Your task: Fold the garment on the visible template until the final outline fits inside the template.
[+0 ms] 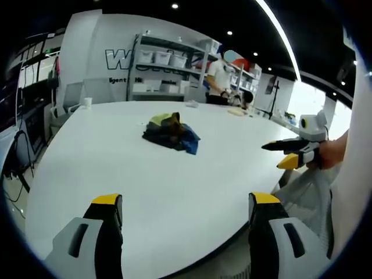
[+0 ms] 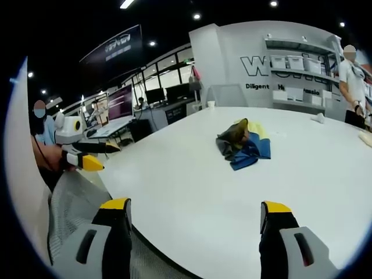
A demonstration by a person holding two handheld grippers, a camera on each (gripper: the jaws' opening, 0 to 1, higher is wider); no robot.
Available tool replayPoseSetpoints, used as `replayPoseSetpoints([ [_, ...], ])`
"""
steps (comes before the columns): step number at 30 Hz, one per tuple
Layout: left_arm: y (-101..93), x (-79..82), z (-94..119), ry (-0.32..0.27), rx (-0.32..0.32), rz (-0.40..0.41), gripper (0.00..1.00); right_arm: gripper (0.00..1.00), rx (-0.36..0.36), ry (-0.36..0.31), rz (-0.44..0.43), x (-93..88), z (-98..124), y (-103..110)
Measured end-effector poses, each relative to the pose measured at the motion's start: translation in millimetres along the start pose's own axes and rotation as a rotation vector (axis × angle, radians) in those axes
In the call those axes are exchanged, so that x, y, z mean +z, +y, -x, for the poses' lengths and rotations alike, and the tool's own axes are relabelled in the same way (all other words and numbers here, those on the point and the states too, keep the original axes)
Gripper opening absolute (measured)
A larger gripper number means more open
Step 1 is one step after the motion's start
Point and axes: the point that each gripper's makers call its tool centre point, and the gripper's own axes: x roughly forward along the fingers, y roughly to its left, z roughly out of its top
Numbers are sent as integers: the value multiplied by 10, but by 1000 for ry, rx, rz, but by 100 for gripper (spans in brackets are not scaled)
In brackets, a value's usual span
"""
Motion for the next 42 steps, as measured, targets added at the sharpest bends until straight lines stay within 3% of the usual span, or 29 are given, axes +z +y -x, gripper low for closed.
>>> replayPoseSetpoints([
  [21,24,8,-9,10,2,9,85,86,26,9,-1,27,-39,-9],
  [29,49,44,-3,11,5,23,85,78,45,28,12,19,-83,-36],
  [34,76,74,-3,17,6,22,85,76,46,33,13,52,-152,-119],
  [42,163,208,-29,13,9,1,83,72,48,21,60,251,-402,-353],
])
